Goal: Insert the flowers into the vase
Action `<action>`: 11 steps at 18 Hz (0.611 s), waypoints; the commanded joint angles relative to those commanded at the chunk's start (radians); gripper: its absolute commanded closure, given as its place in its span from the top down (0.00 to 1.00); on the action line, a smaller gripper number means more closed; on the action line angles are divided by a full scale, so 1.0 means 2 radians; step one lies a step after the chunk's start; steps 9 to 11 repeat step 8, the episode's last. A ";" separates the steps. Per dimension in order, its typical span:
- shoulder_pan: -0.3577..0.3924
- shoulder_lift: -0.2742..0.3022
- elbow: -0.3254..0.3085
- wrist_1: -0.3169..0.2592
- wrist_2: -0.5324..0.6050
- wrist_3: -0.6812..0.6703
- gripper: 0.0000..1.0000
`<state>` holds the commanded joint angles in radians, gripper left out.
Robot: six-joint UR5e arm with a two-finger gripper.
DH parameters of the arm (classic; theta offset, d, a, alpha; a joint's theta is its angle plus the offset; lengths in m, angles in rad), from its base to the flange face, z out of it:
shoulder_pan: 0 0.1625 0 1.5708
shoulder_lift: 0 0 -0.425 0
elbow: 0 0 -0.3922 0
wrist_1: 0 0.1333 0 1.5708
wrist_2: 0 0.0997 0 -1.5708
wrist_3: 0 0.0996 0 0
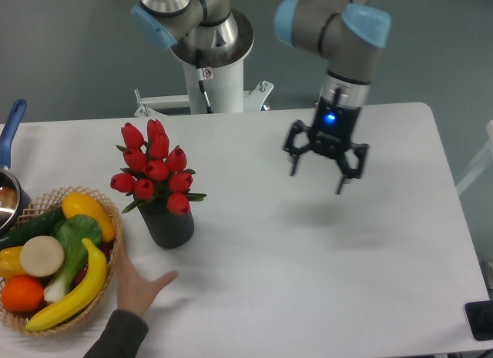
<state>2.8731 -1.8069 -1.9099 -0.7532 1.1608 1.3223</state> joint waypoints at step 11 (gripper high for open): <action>-0.011 0.004 0.005 -0.001 0.079 0.026 1.00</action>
